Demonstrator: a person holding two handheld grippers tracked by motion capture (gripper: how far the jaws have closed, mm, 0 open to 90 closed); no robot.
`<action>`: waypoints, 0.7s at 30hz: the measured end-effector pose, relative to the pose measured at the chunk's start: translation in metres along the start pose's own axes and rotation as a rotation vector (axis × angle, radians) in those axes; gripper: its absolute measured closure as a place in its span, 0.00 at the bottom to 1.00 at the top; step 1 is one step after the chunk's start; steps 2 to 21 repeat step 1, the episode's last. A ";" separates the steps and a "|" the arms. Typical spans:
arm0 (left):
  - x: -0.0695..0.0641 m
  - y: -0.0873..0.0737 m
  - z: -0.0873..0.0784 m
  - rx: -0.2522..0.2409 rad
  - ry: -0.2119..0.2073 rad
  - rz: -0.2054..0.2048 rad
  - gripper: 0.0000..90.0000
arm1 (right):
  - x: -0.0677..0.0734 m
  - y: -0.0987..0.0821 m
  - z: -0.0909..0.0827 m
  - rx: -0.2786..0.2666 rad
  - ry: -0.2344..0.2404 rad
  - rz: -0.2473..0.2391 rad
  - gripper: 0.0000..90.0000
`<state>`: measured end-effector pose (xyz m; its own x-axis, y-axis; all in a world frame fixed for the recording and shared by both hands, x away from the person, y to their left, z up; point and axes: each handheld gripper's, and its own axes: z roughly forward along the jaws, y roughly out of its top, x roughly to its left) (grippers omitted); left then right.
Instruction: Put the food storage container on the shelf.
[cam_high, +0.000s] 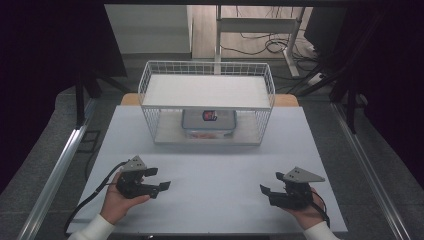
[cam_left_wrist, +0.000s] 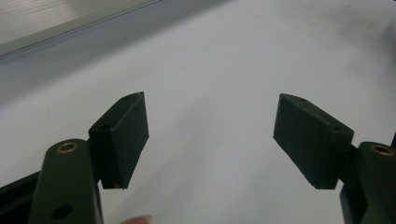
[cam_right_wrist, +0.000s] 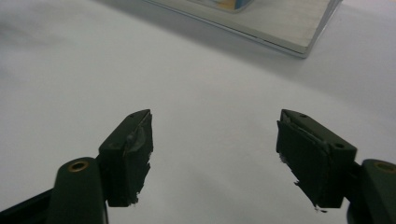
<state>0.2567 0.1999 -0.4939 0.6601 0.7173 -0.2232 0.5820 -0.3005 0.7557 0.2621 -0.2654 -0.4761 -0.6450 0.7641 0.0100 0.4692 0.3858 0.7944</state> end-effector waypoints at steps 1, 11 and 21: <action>0.000 0.000 0.000 -0.001 -0.005 -0.003 0.29 | 0.000 0.000 0.000 0.000 0.000 0.000 0.28; 0.000 0.000 0.000 -0.001 -0.005 -0.003 0.29 | 0.000 0.000 0.000 0.000 0.000 0.000 0.28; 0.000 0.000 0.000 -0.001 -0.005 -0.003 0.29 | 0.000 0.000 0.000 0.000 0.000 0.000 0.28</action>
